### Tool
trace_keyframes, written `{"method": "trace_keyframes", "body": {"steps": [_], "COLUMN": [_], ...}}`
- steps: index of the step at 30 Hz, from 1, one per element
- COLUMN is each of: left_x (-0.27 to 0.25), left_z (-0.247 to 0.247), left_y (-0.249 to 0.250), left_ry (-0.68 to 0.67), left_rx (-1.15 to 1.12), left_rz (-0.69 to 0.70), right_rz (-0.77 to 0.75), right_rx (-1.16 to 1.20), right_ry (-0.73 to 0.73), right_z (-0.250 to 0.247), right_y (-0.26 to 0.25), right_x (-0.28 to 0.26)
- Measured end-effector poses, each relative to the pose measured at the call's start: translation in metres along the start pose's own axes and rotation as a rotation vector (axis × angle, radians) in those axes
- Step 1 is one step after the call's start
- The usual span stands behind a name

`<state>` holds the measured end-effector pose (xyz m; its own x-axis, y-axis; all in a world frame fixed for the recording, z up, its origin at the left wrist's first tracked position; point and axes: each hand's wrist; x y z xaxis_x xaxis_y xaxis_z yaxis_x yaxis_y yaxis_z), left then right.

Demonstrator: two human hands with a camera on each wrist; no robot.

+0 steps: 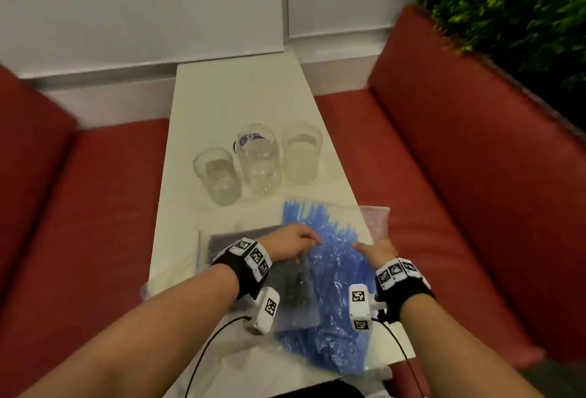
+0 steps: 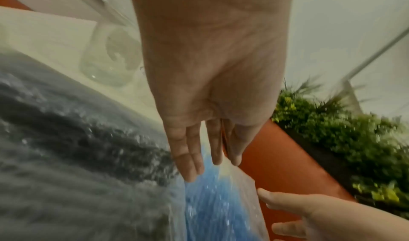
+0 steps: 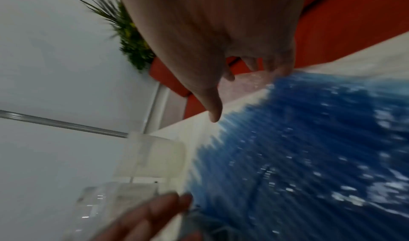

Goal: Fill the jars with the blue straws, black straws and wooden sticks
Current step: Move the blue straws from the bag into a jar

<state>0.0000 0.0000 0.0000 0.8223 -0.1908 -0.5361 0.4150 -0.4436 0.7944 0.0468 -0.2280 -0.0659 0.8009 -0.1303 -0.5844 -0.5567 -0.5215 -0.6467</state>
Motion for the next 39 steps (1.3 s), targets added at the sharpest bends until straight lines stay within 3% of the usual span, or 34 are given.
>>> {"method": "trace_keyframes", "body": {"steps": [4,8,10,15,19,22,26,30,33,35,37,39], "left_x": [0.011,0.012,0.012,0.009,-0.001,-0.019,-0.047,-0.067,-0.078,-0.086,-0.095,-0.103], "left_z": [0.023,0.028,0.023,-0.005,-0.042,-0.07,-0.096,-0.111,-0.12,-0.127,-0.133,-0.138], "left_y": [-0.005,-0.021,-0.026,-0.023,-0.008,0.007,0.036,0.067,0.075,0.077,0.082,0.087], "left_ry": [-0.077,-0.069,-0.037,0.205,0.441,0.421,0.359,0.557,0.696,0.692,0.711,0.753], "left_rx": [0.106,-0.051,-0.118,-0.311,-0.542,-0.525,-0.829,-0.881,-0.866,-0.939,-0.986,-0.938], "left_rz": [-0.058,-0.129,-0.139,-0.166,-0.15,0.021,0.269,0.45,0.499,0.562,0.632,0.672], "right_rz": [0.069,0.039,-0.045,-0.277,-0.445,-0.558,-0.67,-0.73,-0.647,-0.587,-0.652,-0.728], "right_rx": [0.091,0.033,0.025,0.28,0.446,0.519,0.468,0.339,0.5,0.653,0.705,0.744], "right_ry": [-0.023,-0.141,-0.128,-0.216,-0.58,-0.71,-0.613,-0.627,-0.67,-0.605,-0.446,-0.387], "right_z": [0.018,0.028,0.032,0.023,-0.007,-0.031,-0.043,-0.037,-0.035,-0.038,-0.042,-0.046], "right_y": [0.011,-0.007,-0.022,-0.075,-0.111,-0.131,-0.153,-0.172,-0.186,-0.199,-0.213,-0.227], "right_x": [-0.001,-0.006,-0.01,-0.047,-0.078,-0.088,-0.092,-0.092,-0.095,-0.098,-0.098,-0.1]}}
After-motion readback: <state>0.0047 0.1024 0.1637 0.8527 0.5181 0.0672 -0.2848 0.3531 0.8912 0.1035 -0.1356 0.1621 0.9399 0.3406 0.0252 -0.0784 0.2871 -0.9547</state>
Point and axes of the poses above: each hand's wrist, its own x-axis towards the middle knuckle, its own z-axis out of the palm, y = z × x, and after that the axes turned 4 degrees about -x, right-handed
